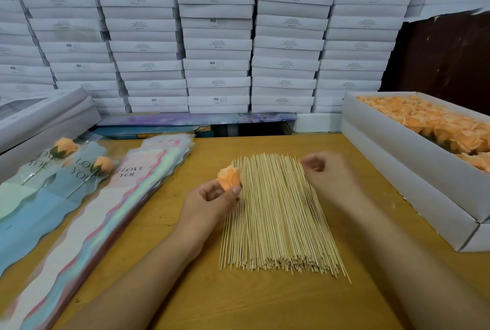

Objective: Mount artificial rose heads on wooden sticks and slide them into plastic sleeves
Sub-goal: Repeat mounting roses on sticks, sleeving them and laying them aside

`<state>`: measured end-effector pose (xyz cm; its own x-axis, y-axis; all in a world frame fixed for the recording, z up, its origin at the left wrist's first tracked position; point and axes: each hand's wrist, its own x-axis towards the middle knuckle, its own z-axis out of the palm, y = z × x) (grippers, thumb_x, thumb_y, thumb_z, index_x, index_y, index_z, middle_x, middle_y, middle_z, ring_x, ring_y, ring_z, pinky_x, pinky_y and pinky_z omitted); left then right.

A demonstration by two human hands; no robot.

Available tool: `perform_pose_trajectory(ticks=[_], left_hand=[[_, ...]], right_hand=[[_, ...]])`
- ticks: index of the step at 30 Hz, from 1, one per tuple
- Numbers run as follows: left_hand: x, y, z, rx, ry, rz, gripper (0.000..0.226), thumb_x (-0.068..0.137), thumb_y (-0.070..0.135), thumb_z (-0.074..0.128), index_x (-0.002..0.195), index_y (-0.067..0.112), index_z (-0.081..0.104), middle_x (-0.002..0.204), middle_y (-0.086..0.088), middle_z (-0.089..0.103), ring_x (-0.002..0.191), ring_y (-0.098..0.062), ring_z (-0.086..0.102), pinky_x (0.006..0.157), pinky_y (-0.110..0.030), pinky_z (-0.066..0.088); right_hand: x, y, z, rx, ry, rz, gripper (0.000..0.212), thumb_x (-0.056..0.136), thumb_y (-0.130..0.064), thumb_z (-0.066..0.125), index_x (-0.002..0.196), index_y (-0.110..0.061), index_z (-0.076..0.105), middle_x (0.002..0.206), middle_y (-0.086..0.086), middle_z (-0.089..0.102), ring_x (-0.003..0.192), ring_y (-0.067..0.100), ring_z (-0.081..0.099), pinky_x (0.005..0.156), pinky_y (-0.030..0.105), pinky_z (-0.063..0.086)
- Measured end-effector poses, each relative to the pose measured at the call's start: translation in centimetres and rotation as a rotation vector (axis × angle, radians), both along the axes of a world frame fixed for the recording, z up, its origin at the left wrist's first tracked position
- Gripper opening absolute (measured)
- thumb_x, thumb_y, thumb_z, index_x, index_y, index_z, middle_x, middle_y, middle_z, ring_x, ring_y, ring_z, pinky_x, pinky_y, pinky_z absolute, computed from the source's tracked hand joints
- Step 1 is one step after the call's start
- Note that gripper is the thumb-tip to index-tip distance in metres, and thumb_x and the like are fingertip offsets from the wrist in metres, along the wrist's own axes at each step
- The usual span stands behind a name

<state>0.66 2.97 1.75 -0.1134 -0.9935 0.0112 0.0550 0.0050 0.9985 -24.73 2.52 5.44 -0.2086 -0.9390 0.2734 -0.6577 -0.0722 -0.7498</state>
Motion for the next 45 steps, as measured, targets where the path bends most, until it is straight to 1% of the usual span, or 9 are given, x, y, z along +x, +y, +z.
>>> perform_pose_trajectory(ticks=[3,5,10,15,18,22,28,35,45], left_hand=[[0.1,-0.2,0.1,0.086,0.179,-0.001,0.036,0.069,0.031,0.082,0.102,0.016,0.077,0.098,-0.006,0.078,0.087,-0.019,0.075,0.070,-0.024,0.060],[0.3,-0.4,0.2,0.131,0.279,-0.023,0.034,0.066,0.029,0.085,0.097,0.016,0.079,0.099,-0.010,0.077,0.084,-0.018,0.074,0.066,-0.022,0.060],[0.5,-0.6,0.3,0.178,0.375,-0.022,0.048,0.070,0.023,0.083,0.113,0.005,0.071,0.099,-0.012,0.076,0.077,-0.014,0.072,0.062,-0.021,0.060],[0.7,-0.6,0.2,0.180,0.379,-0.028,0.049,0.070,0.024,0.083,0.113,0.006,0.072,0.104,-0.013,0.075,0.078,-0.014,0.072,0.062,-0.021,0.060],[0.7,-0.6,0.2,0.187,0.380,-0.035,0.049,0.067,0.025,0.085,0.111,0.006,0.073,0.104,-0.014,0.075,0.078,-0.014,0.072,0.063,-0.022,0.060],[0.7,-0.7,0.3,0.204,0.396,-0.040,0.044,0.064,0.026,0.085,0.103,0.008,0.076,0.100,-0.014,0.075,0.077,-0.014,0.072,0.064,-0.022,0.061],[0.9,-0.8,0.2,0.216,0.418,-0.056,0.038,0.067,0.027,0.084,0.099,0.007,0.078,0.098,-0.014,0.074,0.077,-0.014,0.072,0.065,-0.023,0.061],[1.0,-1.0,0.0,0.226,0.415,-0.082,0.025,0.071,0.028,0.082,0.091,0.013,0.082,0.095,-0.011,0.075,0.074,-0.012,0.072,0.064,-0.022,0.060],[1.0,-1.0,0.1,0.240,0.423,-0.080,0.024,0.074,0.026,0.079,0.092,0.009,0.080,0.095,-0.012,0.075,0.074,-0.013,0.072,0.066,-0.022,0.061]], right_hand=[[-2.1,-0.2,-1.2,0.197,-0.034,-0.114,0.019,0.091,-0.003,0.060,0.090,-0.019,0.071,0.099,0.002,0.070,0.098,0.024,0.067,0.091,0.043,0.055],[-3.0,-0.1,-1.8,0.307,-0.013,-0.129,0.017,0.089,-0.005,0.060,0.080,-0.013,0.072,0.089,0.007,0.073,0.090,0.028,0.069,0.088,0.048,0.058],[-3.3,-0.6,-2.3,0.374,-0.012,-0.068,0.024,0.088,-0.020,0.072,0.079,0.001,0.070,0.081,0.008,0.072,0.071,0.021,0.061,0.082,0.043,0.057],[-2.1,-0.8,-2.8,0.418,0.046,-0.009,0.022,0.084,-0.037,0.076,0.075,-0.018,0.070,0.067,0.004,0.058,0.063,0.018,0.056,0.069,0.031,0.050],[-1.9,-0.9,-3.0,0.428,0.053,-0.013,0.019,0.084,-0.036,0.076,0.076,-0.019,0.070,0.069,0.004,0.062,0.066,0.019,0.061,0.079,0.040,0.058],[-1.5,-1.0,-3.0,0.424,0.077,-0.051,0.019,0.082,-0.030,0.076,0.069,-0.018,0.069,0.059,0.002,0.057,0.055,0.016,0.055,0.060,0.030,0.048],[-1.1,-1.2,-2.9,0.458,0.053,-0.118,0.028,0.083,-0.026,0.074,0.073,0.000,0.074,0.056,0.002,0.064,0.055,0.015,0.060,0.061,0.031,0.051],[-1.4,-1.0,-2.7,0.470,-0.030,-0.113,0.026,0.083,-0.016,0.069,0.059,-0.008,0.067,0.040,-0.004,0.058,0.033,0.004,0.049,0.037,0.019,0.035],[-1.6,-0.2,-1.4,0.432,-0.212,-0.065,0.019,0.090,-0.017,0.062,0.077,-0.003,0.068,0.063,0.004,0.067,0.053,0.012,0.059,0.043,0.019,0.043]])
